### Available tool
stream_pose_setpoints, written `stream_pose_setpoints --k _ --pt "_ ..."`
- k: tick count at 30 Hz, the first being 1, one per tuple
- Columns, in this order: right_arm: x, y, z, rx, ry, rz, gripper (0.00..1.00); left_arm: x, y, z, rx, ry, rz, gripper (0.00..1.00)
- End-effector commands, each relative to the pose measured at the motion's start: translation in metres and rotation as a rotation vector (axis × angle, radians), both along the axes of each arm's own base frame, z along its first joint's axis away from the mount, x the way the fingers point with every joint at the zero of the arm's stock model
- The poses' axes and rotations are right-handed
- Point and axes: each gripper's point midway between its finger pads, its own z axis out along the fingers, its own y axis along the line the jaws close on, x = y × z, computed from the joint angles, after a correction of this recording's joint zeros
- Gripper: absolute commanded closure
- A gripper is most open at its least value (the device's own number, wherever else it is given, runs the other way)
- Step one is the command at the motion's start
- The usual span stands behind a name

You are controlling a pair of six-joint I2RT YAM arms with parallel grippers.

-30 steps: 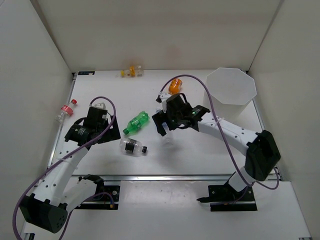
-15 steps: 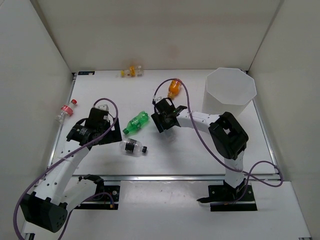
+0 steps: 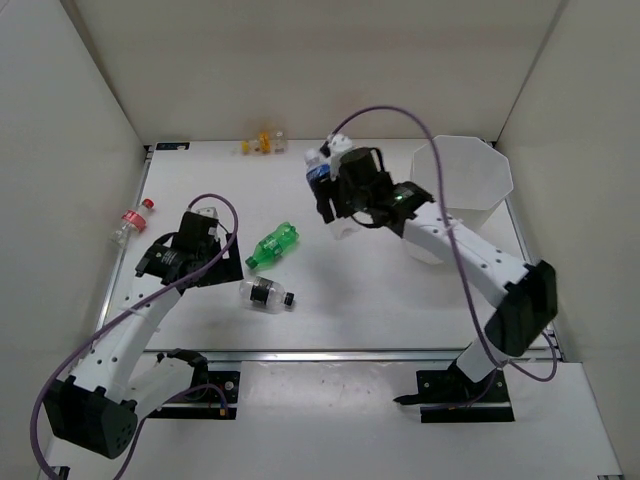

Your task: Put the plastic bottles in the bin

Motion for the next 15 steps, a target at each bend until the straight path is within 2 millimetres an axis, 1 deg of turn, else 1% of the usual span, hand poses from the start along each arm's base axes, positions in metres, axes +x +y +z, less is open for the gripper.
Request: stream_pose_setpoints --k 1,2,3,4,5,6,7,8,9,10,12,13,14,15 --pt "-0.001 -0.03 0.108 0.114 -0.187 -0.006 0.81 0.016 0.021 0.016 0.044 -0.045 0.098 0.01" --pt "0.001 -0.045 0.129 0.124 -0.224 -0.033 0.8 0.02 0.024 0.015 0.05 -0.036 0.113 0.01" --pt "0.005 -0.064 0.143 0.118 -0.256 -0.076 0.81 0.025 0.029 0.017 0.053 -0.042 0.149 0.01" --pt "0.007 -0.073 0.154 0.119 -0.285 -0.092 0.81 0.029 0.035 0.017 0.06 -0.042 0.176 0.01" --pt "0.013 -0.092 0.166 0.123 -0.307 -0.145 0.8 0.033 0.036 0.017 0.069 -0.036 0.193 0.01" --pt "0.013 -0.106 0.176 0.125 -0.334 -0.184 0.83 0.038 0.038 0.021 0.078 -0.056 0.209 0.01" --pt "0.017 -0.125 0.18 0.121 -0.34 -0.224 0.84 0.042 0.038 0.019 0.088 -0.049 0.207 0.01" --pt "0.023 -0.15 0.188 0.123 -0.356 -0.287 0.84 0.046 0.041 0.018 0.104 -0.039 0.208 0.01" --pt "0.026 -0.163 0.188 0.119 -0.359 -0.309 0.84 0.051 0.04 0.024 0.105 -0.055 0.202 0.01" --pt "0.031 -0.184 0.193 0.129 -0.367 -0.348 0.84 0.054 0.041 0.024 0.118 -0.054 0.189 0.01" --pt "0.042 -0.227 0.186 0.121 -0.36 -0.444 0.84 0.061 0.036 0.028 0.105 -0.068 0.128 0.01" --pt "0.043 -0.234 0.188 0.132 -0.366 -0.447 0.83 0.065 0.03 0.029 0.08 -0.08 0.101 0.01" --pt "0.048 -0.25 0.182 0.126 -0.364 -0.487 0.83 0.064 0.025 0.031 0.07 -0.088 0.081 0.01" --pt "0.05 -0.259 0.173 0.127 -0.344 -0.498 0.82 0.066 0.023 0.031 0.066 -0.095 0.077 0.01"
